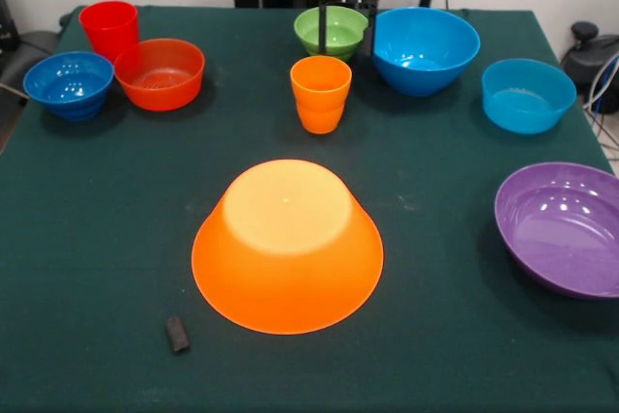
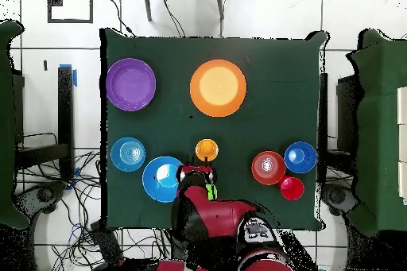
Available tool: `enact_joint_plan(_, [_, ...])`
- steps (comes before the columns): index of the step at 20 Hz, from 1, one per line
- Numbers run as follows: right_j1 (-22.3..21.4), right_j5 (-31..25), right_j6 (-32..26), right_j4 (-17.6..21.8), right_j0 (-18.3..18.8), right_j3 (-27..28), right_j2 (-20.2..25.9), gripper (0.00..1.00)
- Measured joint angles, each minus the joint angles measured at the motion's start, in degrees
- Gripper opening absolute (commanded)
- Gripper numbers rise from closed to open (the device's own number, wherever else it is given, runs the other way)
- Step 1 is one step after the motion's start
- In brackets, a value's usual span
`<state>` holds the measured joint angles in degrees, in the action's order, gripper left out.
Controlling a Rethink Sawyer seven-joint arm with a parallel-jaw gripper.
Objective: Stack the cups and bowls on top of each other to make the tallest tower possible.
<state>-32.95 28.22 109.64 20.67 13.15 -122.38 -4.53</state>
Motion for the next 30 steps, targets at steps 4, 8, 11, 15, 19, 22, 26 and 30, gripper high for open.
enact_joint_plan(4, [2.17, 2.54, 0.0, 0.0, -0.59, 0.01, -1.14, 1.0])
enact_joint_plan(8, [4.44, 5.88, 0.0, 0.0, -0.64, 0.01, -2.12, 1.0])
enact_joint_plan(11, [5.89, 7.6, 0.0, -0.04, -0.6, 0.04, -2.34, 1.0])
enact_joint_plan(15, [7.0, 8.58, 0.0, -0.02, -0.35, 0.03, -2.33, 1.0])
enact_joint_plan(19, [7.1, 8.63, 0.0, -0.03, 0.19, 0.04, -2.34, 1.0])
enact_joint_plan(22, [6.86, 8.63, 0.0, -0.04, 0.33, 0.04, -2.35, 1.0])
enact_joint_plan(26, [6.85, 8.63, 0.0, -0.04, 0.33, 0.04, -2.34, 1.0])
enact_joint_plan(30, [6.86, 8.62, 0.0, -0.02, 0.33, 0.03, -2.34, 1.0])
